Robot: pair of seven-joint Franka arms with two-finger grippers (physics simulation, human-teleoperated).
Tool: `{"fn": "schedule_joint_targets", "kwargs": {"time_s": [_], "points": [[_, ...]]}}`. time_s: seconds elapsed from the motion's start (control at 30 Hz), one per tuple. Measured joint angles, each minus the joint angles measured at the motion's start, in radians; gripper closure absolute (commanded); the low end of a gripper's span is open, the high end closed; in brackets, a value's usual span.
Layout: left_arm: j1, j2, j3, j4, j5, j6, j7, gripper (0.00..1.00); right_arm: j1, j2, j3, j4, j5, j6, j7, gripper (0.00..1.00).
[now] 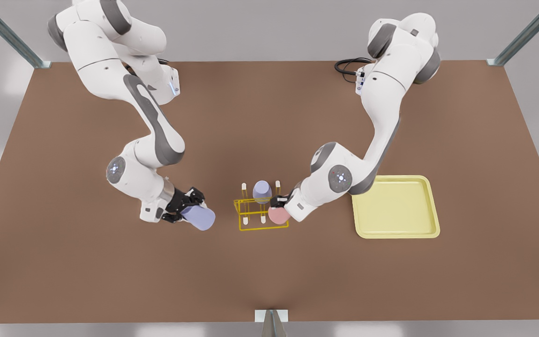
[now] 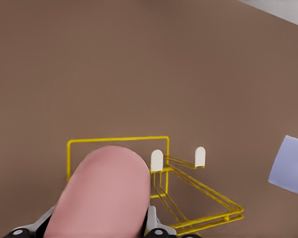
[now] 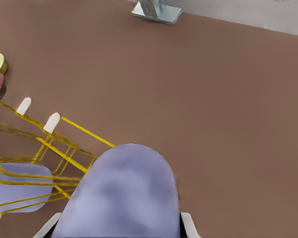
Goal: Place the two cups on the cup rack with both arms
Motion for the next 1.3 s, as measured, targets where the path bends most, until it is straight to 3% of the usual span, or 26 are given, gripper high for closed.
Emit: {"fn": "schedule_joint_targets", "kwargs": {"time_s": [0.27, 0.37, 0.43, 0.47, 0.53, 0.6, 0.83, 0.87, 0.9, 1.17, 1.3], "points": [[0.0, -0.019, 0.003, 0.011, 0.028, 0.015, -0.075, 0.0, 0.105, 0.173, 0.0, 0.277, 0.01, -0.032, 0.163, 0.19], [0.068, -0.077, 0.007, 0.242, 0.091, -0.2, -0.097, 0.0, 0.122, 0.199, 0.007, 0.301, 0.014, -0.049, 0.214, 0.19], [0.16, -0.162, 0.004, 0.293, 0.137, -0.358, -0.105, 0.0, 0.122, 0.201, 0.008, 0.304, 0.015, -0.075, 0.245, 0.19], [0.186, -0.223, 0.007, 0.251, 0.176, -0.429, -0.093, 0.0, 0.121, 0.2, 0.009, 0.305, 0.015, -0.09, 0.261, 0.19], [0.201, -0.415, 0.043, -0.013, 0.245, -0.507, -0.042, 0.0, 0.121, 0.2, 0.009, 0.306, 0.014, -0.113, 0.29, 0.19], [0.209, -0.454, 0.054, -0.075, 0.284, -0.567, 0.005, 0.0, 0.121, 0.204, 0.009, 0.309, 0.014, -0.13, 0.316, 0.19], [0.251, -0.446, 0.059, -0.091, 0.289, -0.671, 0.137, 0.0, 0.135, 0.244, 0.009, 0.341, 0.01, -0.16, 0.387, 0.19], [0.252, -0.443, 0.059, -0.092, 0.288, -0.679, 0.152, 0.0, 0.138, 0.248, 0.009, 0.344, 0.009, -0.163, 0.396, 0.02], [0.253, -0.442, 0.058, -0.092, 0.287, -0.686, 0.166, 0.0, 0.14, 0.251, 0.009, 0.346, 0.007, -0.165, 0.405, 0.0], [0.252, -0.441, 0.057, -0.091, 0.281, -0.713, 0.254, 0.0, 0.142, 0.264, 0.003, 0.428, 0.0, -0.189, 0.461, 0.0], [0.253, -0.442, 0.057, -0.089, 0.278, -0.719, 0.286, 0.0, 0.034, 0.187, -0.109, 0.487, -0.141, -0.344, 0.488, 0.0]]}}
